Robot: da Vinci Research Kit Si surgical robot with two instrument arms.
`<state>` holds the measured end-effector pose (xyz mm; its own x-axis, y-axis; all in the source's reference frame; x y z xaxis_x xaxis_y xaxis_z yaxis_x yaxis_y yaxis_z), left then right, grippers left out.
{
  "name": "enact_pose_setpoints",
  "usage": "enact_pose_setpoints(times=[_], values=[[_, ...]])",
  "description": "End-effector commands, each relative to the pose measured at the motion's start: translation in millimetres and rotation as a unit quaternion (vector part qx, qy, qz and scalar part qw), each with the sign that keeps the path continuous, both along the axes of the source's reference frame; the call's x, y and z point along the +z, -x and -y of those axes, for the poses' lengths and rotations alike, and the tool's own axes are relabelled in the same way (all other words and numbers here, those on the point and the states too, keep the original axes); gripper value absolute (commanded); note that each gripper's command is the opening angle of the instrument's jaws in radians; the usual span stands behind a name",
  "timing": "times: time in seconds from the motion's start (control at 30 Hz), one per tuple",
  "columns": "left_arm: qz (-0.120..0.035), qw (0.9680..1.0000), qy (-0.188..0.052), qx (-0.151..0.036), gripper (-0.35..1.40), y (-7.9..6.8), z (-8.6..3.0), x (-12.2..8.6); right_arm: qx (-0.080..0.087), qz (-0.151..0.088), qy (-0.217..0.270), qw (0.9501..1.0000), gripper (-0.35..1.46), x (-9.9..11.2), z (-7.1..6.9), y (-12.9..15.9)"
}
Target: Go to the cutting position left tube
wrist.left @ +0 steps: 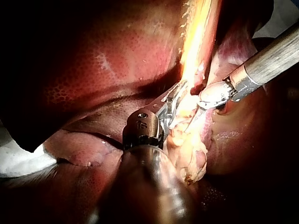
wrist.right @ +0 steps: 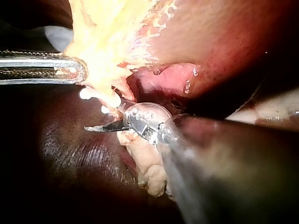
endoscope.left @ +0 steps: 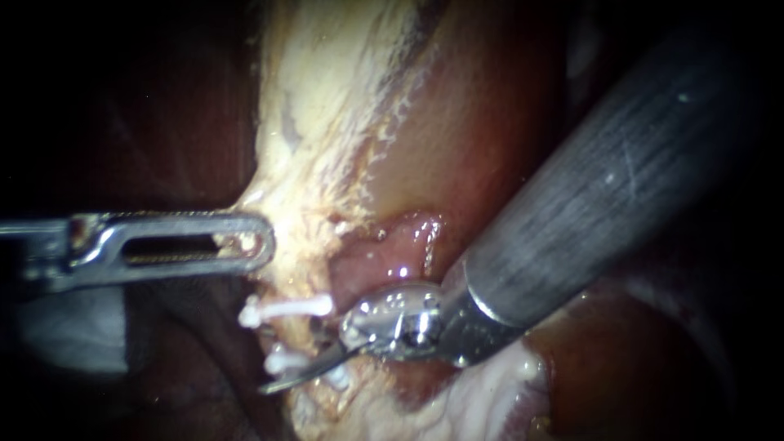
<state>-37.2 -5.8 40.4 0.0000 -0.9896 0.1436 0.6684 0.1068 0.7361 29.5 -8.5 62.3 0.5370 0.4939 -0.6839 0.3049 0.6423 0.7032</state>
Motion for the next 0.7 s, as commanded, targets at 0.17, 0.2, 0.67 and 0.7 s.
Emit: enact_pose_setpoints(times=[0.17,0.2,0.67,0.7], values=[[0.0,1.0,0.0,0.0,-0.25,0.0,0.0,0.0,0.004,-0.008,-0.001,1.0,1.35,0.1,-0.1,-0.4],[0.0,1.0,0.0,0.0,-0.25,0.0,0.0,0.0,0.005,-0.01,-0.001,0.9999,1.35,0.1,-0.1,-0.5],[0.0,1.0,0.0,0.001,-0.25,-0.1,-0.2,0.3,-0.005,-0.023,-0.015,0.9996,1.25,0.1,-0.2,-0.9],[0.0,1.0,0.0,0.001,-0.25,-0.1,-0.2,0.3,-0.004,-0.024,-0.016,0.9996,1.25,0.2,-0.2,-1.0]])
